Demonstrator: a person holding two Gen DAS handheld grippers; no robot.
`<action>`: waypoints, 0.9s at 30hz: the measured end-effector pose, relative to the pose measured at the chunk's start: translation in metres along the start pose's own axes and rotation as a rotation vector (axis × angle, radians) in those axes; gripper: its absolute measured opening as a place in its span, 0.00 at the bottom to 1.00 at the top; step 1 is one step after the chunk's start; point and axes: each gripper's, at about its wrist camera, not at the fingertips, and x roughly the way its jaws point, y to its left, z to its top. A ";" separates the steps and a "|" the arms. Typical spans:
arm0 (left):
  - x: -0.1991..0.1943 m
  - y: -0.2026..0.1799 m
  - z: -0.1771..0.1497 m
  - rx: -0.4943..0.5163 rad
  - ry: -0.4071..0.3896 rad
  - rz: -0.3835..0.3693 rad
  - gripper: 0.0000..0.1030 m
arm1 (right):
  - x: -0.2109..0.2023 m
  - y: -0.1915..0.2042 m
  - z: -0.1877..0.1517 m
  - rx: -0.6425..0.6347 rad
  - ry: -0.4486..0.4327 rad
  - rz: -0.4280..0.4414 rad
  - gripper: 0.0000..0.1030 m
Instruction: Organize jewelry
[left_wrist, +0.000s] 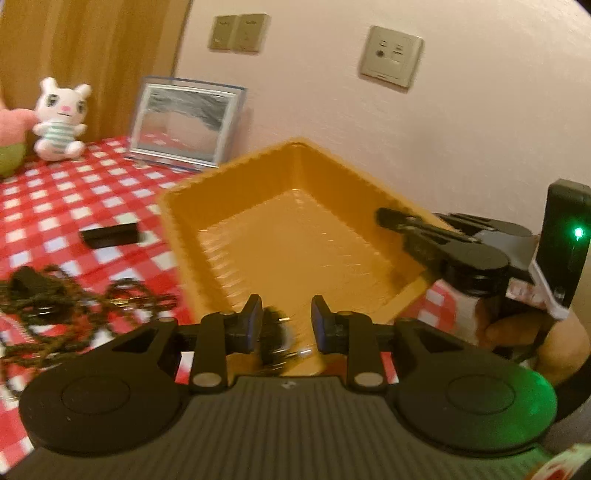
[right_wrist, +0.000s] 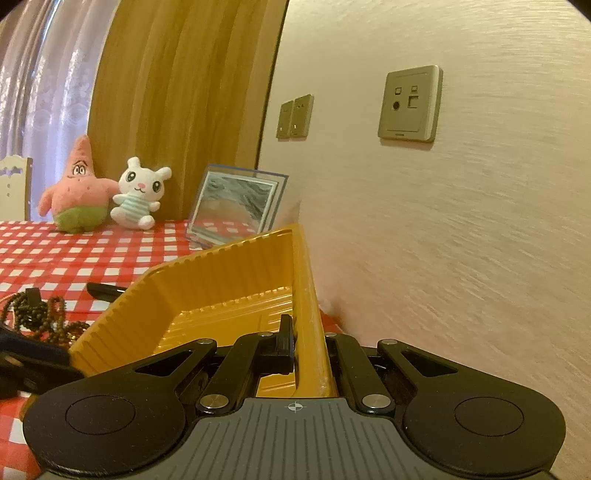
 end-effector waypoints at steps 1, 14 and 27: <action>-0.003 0.005 -0.002 -0.002 -0.002 0.019 0.24 | 0.000 -0.001 0.000 0.003 0.001 -0.003 0.03; -0.020 0.059 -0.023 0.004 0.028 0.255 0.24 | -0.001 -0.010 -0.004 0.024 0.011 -0.048 0.03; 0.042 0.070 0.003 0.137 0.045 0.266 0.18 | 0.001 -0.012 -0.004 0.029 0.014 -0.048 0.03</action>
